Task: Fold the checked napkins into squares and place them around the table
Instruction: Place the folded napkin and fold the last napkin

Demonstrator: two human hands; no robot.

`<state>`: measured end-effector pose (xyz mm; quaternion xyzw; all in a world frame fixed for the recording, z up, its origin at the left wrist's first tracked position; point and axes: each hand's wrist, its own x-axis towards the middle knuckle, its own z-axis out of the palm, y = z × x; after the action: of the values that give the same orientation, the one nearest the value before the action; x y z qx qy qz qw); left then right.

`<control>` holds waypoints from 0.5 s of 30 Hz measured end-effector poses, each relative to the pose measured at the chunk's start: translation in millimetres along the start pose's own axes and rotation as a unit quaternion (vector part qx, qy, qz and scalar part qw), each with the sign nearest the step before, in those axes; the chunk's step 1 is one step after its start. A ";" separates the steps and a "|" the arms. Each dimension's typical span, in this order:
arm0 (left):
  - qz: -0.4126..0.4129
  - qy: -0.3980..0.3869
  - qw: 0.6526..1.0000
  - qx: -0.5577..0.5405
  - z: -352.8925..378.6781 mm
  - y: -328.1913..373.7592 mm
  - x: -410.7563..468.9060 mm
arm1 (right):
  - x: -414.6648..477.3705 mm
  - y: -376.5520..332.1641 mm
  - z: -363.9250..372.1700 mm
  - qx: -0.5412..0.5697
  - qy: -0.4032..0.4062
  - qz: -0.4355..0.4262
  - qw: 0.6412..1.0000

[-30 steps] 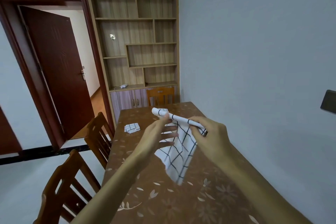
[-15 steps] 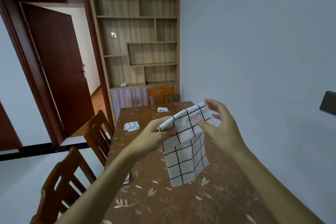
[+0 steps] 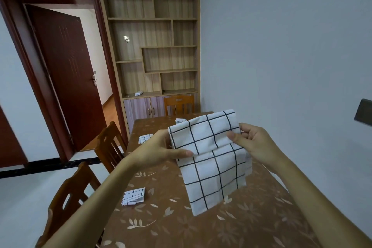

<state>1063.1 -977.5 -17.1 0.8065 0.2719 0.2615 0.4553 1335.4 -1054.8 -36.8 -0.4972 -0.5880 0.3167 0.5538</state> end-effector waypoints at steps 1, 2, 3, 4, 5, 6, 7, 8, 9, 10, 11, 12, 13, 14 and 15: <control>0.002 0.010 1.000 0.009 0.0 -2.1 -0.1 | 0.2 0.0 0.1 0.002 -0.005 -0.002 1.000; 0.005 0.023 1.000 0.013 0.0 -4.1 -0.2 | -0.4 -0.8 0.5 0.002 -0.008 -0.007 1.000; 0.009 0.038 0.999 0.014 0.0 -5.2 -0.4 | -1.2 -1.7 0.7 0.004 -0.010 -0.014 1.000; 0.016 0.054 0.998 0.013 0.0 -6.3 -0.7 | -1.9 -2.1 0.4 0.007 -0.013 -0.017 1.000; 0.025 0.071 0.997 0.013 0.2 -7.6 -0.9 | -2.8 -3.2 0.0 0.014 -0.019 -0.016 1.000; 0.036 0.090 0.995 0.015 0.2 -8.7 -0.9 | -3.9 -4.4 -0.4 0.021 -0.027 -0.012 0.999; 0.047 0.109 0.993 0.019 0.2 -9.0 -1.1 | -4.6 -5.6 -0.8 0.026 -0.033 -0.009 0.999; 0.057 0.123 0.991 0.018 -0.4 -8.8 -1.2 | -4.7 -6.0 -1.4 0.021 -0.032 -0.010 0.999; 0.066 0.124 0.990 0.008 -1.6 -8.2 -1.6 | -4.1 -6.2 -1.9 0.009 -0.024 -0.014 1.000; 0.074 0.111 0.991 -0.010 -3.1 -7.5 -2.3 | -3.5 -6.7 -2.2 -0.002 -0.013 -0.022 1.000; 0.078 0.091 0.992 -0.028 -4.8 -7.0 -3.3 | -2.7 -6.3 -2.5 -0.008 -0.004 -0.032 0.999; 0.079 0.071 0.994 -0.036 -6.4 -7.1 -4.2 | -1.9 -5.2 -2.9 -0.006 0.005 -0.039 0.999; 0.075 0.059 0.995 -0.035 -7.5 -7.8 -4.6 | -1.0 -4.9 -3.1 0.001 0.015 -0.043 0.999; 0.072 0.056 0.995 -0.029 -8.0 -9.6 -4.3 | -0.1 -4.6 -3.6 0.007 0.026 -0.044 0.999; 0.073 0.064 0.995 -0.019 -7.6 -11.3 -3.9 | 0.1 -4.5 -3.9 0.014 0.032 -0.046 0.998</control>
<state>1053.0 -970.6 -24.3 0.7967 0.2361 0.3503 0.4321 1338.1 -1056.8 -31.9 -0.4721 -0.5879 0.2831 0.5927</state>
